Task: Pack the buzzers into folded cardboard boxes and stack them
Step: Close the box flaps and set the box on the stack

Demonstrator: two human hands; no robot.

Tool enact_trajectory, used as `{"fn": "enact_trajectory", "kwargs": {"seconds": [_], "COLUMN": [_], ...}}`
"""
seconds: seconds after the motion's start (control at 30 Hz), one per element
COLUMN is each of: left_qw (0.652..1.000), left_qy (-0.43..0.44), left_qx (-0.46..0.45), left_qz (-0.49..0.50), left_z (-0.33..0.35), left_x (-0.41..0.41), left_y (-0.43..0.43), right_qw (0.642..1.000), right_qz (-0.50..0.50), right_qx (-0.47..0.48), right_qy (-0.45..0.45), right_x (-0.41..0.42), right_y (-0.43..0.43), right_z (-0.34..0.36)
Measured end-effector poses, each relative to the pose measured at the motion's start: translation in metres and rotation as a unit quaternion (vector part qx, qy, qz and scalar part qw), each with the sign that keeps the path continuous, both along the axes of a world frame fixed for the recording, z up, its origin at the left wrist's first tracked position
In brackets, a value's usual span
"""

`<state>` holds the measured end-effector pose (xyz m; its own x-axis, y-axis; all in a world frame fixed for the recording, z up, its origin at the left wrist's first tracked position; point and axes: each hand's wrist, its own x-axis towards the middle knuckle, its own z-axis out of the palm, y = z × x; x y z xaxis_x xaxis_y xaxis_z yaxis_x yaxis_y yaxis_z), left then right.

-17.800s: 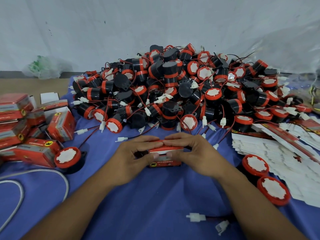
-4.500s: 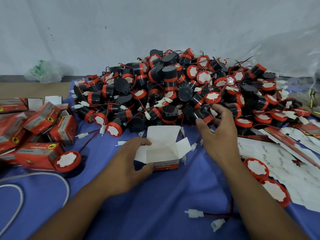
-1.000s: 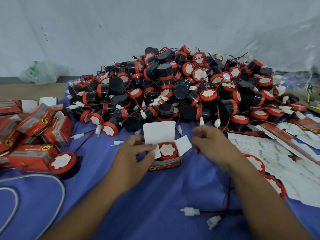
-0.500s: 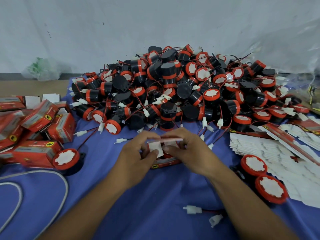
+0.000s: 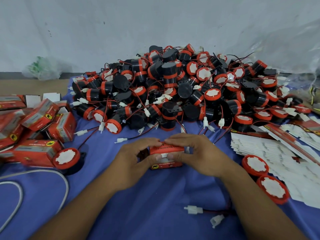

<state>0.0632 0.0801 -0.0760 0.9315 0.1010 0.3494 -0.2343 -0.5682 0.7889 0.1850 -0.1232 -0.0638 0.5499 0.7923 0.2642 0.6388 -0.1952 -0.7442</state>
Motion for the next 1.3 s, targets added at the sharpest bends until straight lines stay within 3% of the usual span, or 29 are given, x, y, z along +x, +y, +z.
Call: {"fn": "enact_trajectory", "kwargs": {"seconds": [0.1,0.23,0.3,0.4,0.7,0.93,1.07,1.2,1.3], "left_qw": [1.000,1.000,0.998,0.997,0.996,0.981,0.964,0.975,0.989], "left_qy": [-0.004,-0.002,-0.001,-0.012,0.016,-0.048,-0.052,-0.093,-0.074], "left_qx": [0.000,0.023,0.043,0.062,0.046,0.170,0.251,0.187,0.111], "left_qz": [0.007,-0.017,-0.035,-0.049,-0.073,-0.080,-0.074,-0.074,-0.056], "left_z": [0.002,0.002,0.002,0.003,0.002,0.002,-0.005,-0.008,-0.011], "left_x": [0.001,-0.001,-0.003,-0.003,-0.002,-0.002,-0.003,0.000,0.003], "left_y": [0.000,0.002,0.002,0.003,0.011,0.011,0.013,0.008,0.005], "right_qw": [1.000,0.996,0.991,0.989,0.989,0.993,0.991,0.976,0.977], "right_qz": [0.007,0.046,0.063,0.053,0.057,0.061,0.053,0.055,0.035], "right_qx": [-0.001,-0.077,-0.105,-0.095,-0.055,-0.073,-0.124,-0.187,-0.176], "right_qy": [0.013,-0.017,0.046,0.103,0.121,0.075,-0.027,-0.093,-0.113], "right_x": [-0.003,-0.005,-0.007,-0.009,-0.004,-0.005,-0.011,-0.017,-0.022], "right_y": [0.001,0.002,0.001,0.000,0.003,0.003,0.003,0.000,0.001], "right_z": [0.002,0.001,0.000,0.001,-0.004,-0.003,-0.004,-0.010,-0.018]}}
